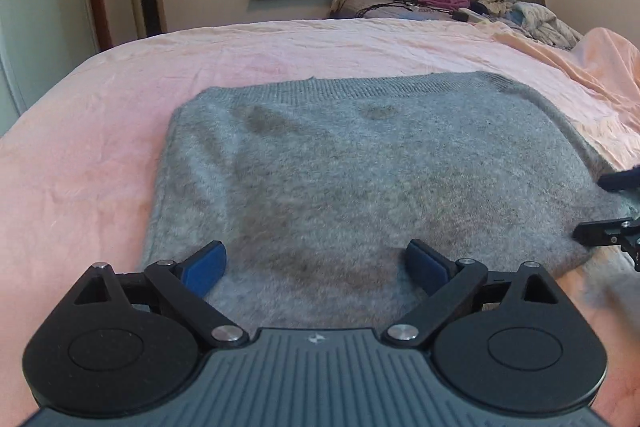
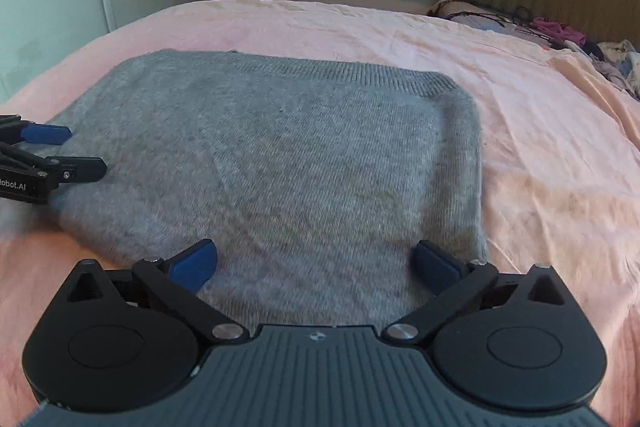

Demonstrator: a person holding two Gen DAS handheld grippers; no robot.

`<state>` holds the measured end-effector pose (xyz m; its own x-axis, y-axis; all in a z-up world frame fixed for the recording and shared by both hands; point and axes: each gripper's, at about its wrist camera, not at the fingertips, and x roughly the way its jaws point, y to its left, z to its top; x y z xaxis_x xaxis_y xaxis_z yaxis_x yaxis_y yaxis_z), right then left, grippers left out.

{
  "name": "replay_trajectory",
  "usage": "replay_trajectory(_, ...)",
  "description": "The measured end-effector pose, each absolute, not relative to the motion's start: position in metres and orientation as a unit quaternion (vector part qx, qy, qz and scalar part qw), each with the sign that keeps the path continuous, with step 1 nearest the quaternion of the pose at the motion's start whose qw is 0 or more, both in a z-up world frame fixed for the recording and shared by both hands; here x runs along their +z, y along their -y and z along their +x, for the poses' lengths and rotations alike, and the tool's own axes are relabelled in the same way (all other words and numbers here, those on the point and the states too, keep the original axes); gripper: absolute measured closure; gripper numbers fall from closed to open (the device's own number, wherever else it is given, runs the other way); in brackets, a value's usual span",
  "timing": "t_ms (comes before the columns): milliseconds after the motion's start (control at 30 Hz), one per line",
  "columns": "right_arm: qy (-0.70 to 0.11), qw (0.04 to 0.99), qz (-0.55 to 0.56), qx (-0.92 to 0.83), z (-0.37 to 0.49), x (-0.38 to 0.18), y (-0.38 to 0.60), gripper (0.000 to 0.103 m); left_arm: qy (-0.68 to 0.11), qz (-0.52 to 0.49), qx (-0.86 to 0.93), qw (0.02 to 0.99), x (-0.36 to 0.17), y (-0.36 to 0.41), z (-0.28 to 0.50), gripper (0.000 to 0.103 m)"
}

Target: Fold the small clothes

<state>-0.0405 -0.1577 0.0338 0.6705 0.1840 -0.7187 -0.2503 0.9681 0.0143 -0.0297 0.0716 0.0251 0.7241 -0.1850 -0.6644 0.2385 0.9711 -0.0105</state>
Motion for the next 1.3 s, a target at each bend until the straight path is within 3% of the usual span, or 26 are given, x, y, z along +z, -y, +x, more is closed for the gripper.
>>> replay_trajectory(133, -0.397, 0.911, -0.017, 0.106, -0.054, 0.054, 0.172, 0.008, -0.344, -0.028, -0.132, 0.929, 0.037, -0.088, -0.049, 0.007)
replay_trajectory(367, -0.394, 0.910, -0.043, 0.122, -0.052, 0.036, 0.154, 0.000, -0.366, 0.012, -0.120, 0.923, 0.021, -0.078, -0.052, 0.006)
replay_trajectory(533, -0.406, 0.904, -0.046, 0.126, -0.061, 0.042, 0.160, 0.001, -0.371, -0.108, -0.102, 0.917, 0.031, -0.112, -0.077, 0.007)
replay_trajectory(800, -0.393, 0.911, 0.004, 0.125, -0.055, 0.048, 0.160, 0.000, -0.336, -0.454, -0.068, 0.822, 0.003, -0.162, -0.084, 0.006)
replay_trajectory(933, -0.389, 0.913, -0.012, 0.120, -0.053, 0.041, 0.155, 0.000, -0.320, -0.476, -0.028, 0.819, 0.004, -0.165, -0.066, 0.008)
replay_trajectory(967, -0.388, 0.914, -0.011, 0.122, -0.054, 0.041, 0.156, 0.000, -0.315, -0.471, -0.014, 0.824, 0.004, -0.163, -0.061, 0.011)
replay_trajectory(1033, -0.384, 0.914, -0.008, 0.127, -0.057, 0.040, 0.159, 0.000, -0.317, -0.450, 0.009, 0.835, 0.005, -0.157, -0.055, 0.035)
replay_trajectory(1067, -0.382, 0.915, -0.006, 0.130, -0.059, 0.040, 0.161, 0.000, -0.319, -0.432, 0.021, 0.843, 0.006, -0.153, -0.052, 0.041)
replay_trajectory(1100, -0.379, 0.916, -0.004, 0.132, -0.060, 0.039, 0.162, 0.000, -0.322, -0.418, 0.031, 0.849, 0.006, -0.149, -0.050, 0.055)
replay_trajectory(1133, -0.377, 0.917, 0.000, 0.134, -0.062, 0.040, 0.165, 0.000, -0.331, -0.400, 0.042, 0.854, 0.006, -0.146, -0.047, 0.083)
replay_trajectory(1167, -0.374, 0.917, 0.006, 0.136, -0.064, 0.040, 0.167, 0.000, -0.347, -0.380, 0.055, 0.856, 0.005, -0.143, -0.043, 0.096)
replay_trajectory(1300, -0.365, 0.915, 0.083, 0.150, -0.065, 0.051, 0.190, 0.000, -0.338, -0.311, 0.071, 0.885, 0.024, -0.122, -0.045, 0.098)
